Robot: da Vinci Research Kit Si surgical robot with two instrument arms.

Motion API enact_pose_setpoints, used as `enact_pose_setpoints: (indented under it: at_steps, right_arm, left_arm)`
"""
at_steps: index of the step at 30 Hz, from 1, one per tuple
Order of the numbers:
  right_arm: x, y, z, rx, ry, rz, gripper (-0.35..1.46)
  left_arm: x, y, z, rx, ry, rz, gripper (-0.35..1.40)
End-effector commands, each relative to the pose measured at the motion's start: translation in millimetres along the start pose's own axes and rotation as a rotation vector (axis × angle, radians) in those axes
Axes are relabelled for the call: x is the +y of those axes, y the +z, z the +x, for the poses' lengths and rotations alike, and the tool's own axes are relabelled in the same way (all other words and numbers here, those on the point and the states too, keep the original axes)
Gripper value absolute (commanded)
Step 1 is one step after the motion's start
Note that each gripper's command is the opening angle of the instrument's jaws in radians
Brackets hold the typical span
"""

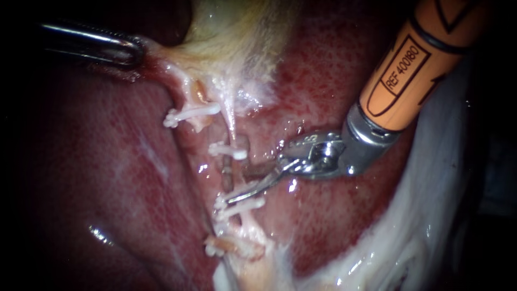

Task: Go to the cutting position right tube

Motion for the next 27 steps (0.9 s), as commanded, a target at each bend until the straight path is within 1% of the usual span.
enact_pose_setpoints:
  at_steps: [1,3,4,5,7,13,19,24,27]
  right_arm:
    - [0.0,0.1,0.1,0.017,-0.006,0.014,1.43]
    - [0.1,0.4,0.4,0.044,-0.002,0.048,1.41]
    - [0.2,0.6,0.6,0.054,-0.004,0.055,1.41]
    - [0.3,0.9,0.8,0.072,-0.006,0.059,1.41]
    - [0.4,1.4,1.2,0.088,-0.007,0.057,1.41]
    - [0.9,3.0,2.6,0.111,0.003,0.024,1.40]
    - [1.4,3.8,3.3,0.126,0.011,0.001,1.36]
    - [1.5,4.0,3.5,0.145,0.011,0.010,1.38]
    - [1.2,4.0,3.6,0.147,0.011,0.013,1.38]
  left_arm:
    - [0.0,0.0,0.0,0.000,0.000,0.000,-0.35]
    - [0.0,0.0,0.0,0.000,0.000,0.000,-0.35]
    - [0.0,0.0,0.0,0.000,0.000,0.000,-0.35]
    - [0.0,0.0,0.0,0.000,0.000,0.000,-0.35]
    - [0.0,0.0,0.0,0.000,0.000,0.000,-0.35]
    - [0.0,0.0,0.0,0.000,0.000,0.000,-0.35]
    - [0.0,0.1,0.0,0.000,0.000,0.001,-0.35]
    - [0.0,0.1,0.0,0.000,0.000,0.001,-0.35]
    - [0.0,0.1,0.1,0.000,0.000,0.001,-0.35]
